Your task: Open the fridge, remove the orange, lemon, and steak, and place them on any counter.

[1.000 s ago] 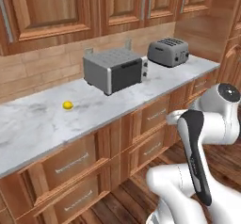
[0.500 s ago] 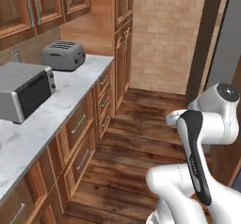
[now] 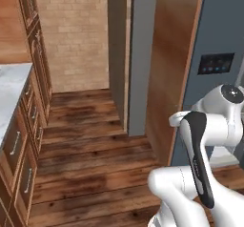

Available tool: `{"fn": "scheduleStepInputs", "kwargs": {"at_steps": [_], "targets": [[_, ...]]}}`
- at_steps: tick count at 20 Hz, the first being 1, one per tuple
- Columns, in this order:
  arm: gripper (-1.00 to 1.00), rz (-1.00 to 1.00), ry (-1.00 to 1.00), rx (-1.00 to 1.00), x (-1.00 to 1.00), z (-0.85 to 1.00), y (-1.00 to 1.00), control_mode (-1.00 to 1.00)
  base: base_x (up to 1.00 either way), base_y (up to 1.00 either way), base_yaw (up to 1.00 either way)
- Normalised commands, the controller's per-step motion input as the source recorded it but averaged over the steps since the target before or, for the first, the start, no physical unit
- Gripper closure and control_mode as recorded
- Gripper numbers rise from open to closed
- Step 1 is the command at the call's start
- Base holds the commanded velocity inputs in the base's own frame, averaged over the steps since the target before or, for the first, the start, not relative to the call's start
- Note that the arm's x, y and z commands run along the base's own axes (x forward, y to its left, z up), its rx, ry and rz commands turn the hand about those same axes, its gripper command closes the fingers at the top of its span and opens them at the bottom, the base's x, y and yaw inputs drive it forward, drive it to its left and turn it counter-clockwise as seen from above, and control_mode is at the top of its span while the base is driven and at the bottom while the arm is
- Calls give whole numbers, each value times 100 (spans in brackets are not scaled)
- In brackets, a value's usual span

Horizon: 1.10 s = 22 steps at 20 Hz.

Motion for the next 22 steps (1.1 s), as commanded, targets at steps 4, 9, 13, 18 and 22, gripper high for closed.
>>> {"fn": "scheduleStepInputs", "kwargs": {"at_steps": [4, 9, 13, 18, 22], "targets": [[-100, 0, 0, 0, 0, 0, 0, 100, -76, -19, -51], [-100, 0, 0, 0, 0, 0, 0, 100, -71, -17, -26], [-100, 0, 0, 0, 0, 0, 0, 100, 11, -23, 1], [-100, 0, 0, 0, 0, 0, 0, 100, 76, -35, 13], [-100, 0, 0, 0, 0, 0, 0, 100, 96, -60, 19]]}}
